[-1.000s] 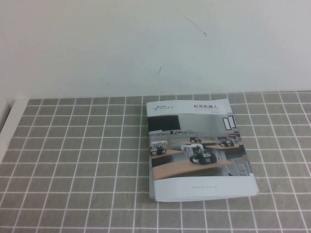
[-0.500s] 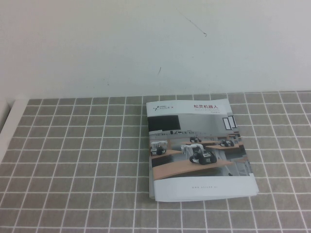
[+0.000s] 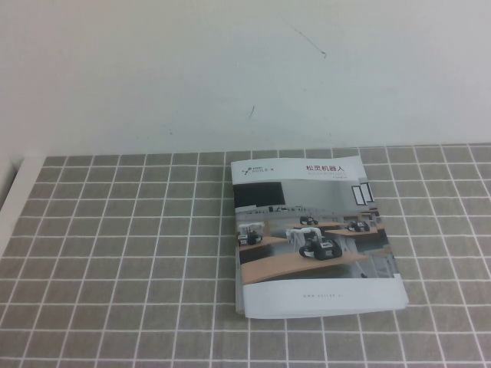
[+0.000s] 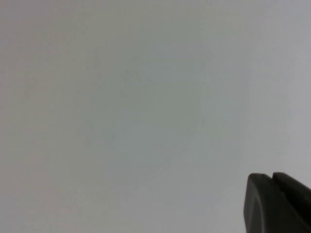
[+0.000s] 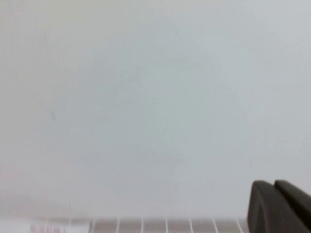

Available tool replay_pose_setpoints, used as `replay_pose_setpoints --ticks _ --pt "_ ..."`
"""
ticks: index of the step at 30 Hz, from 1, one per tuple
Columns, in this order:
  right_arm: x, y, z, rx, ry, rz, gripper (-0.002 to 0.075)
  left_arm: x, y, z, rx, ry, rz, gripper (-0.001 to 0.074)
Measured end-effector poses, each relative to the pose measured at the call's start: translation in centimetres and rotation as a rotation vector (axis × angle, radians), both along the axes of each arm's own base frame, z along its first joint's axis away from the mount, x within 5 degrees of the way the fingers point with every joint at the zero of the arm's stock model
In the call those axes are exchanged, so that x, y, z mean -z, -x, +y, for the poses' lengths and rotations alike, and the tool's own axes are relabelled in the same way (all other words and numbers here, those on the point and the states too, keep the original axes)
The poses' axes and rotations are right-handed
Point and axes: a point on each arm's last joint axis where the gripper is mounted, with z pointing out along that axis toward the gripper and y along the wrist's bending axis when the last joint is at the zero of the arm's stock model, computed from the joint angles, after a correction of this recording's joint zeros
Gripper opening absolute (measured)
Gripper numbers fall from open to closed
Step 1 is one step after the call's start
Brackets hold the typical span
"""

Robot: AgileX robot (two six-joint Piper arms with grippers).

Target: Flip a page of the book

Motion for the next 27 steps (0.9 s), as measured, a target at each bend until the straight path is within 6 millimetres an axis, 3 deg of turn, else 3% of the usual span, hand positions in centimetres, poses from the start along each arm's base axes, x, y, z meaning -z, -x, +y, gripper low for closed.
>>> replay_pose_setpoints --ticks 5,9,12,17,22,27 --pt "-2.9 0.8 -0.7 0.027 -0.189 -0.343 -0.0003 -1.5 1.4 0.5 0.04 0.119 -0.236 -0.0004" --pt "-5.0 2.2 -1.3 0.047 -0.265 -0.62 -0.0003 -2.3 1.8 0.2 0.097 0.125 -0.276 -0.0004" --pt "-5.8 3.1 -1.6 0.061 -0.274 -0.758 -0.0003 -4.7 2.5 -0.4 0.118 0.044 -0.293 -0.0004" --pt "-7.4 4.2 -1.7 0.052 -0.302 -0.898 -0.0003 -10.4 5.2 -1.2 0.101 -0.119 -0.361 -0.0004" --pt "-14.9 7.7 -1.5 -0.038 -0.358 -1.038 -0.0003 -14.9 8.6 -1.2 0.051 -0.193 -0.397 -0.0004" --pt "-22.9 11.3 -0.8 -0.136 -0.37 -0.974 -0.0003 -19.0 11.2 -0.6 -0.002 -0.195 -0.337 -0.0004"
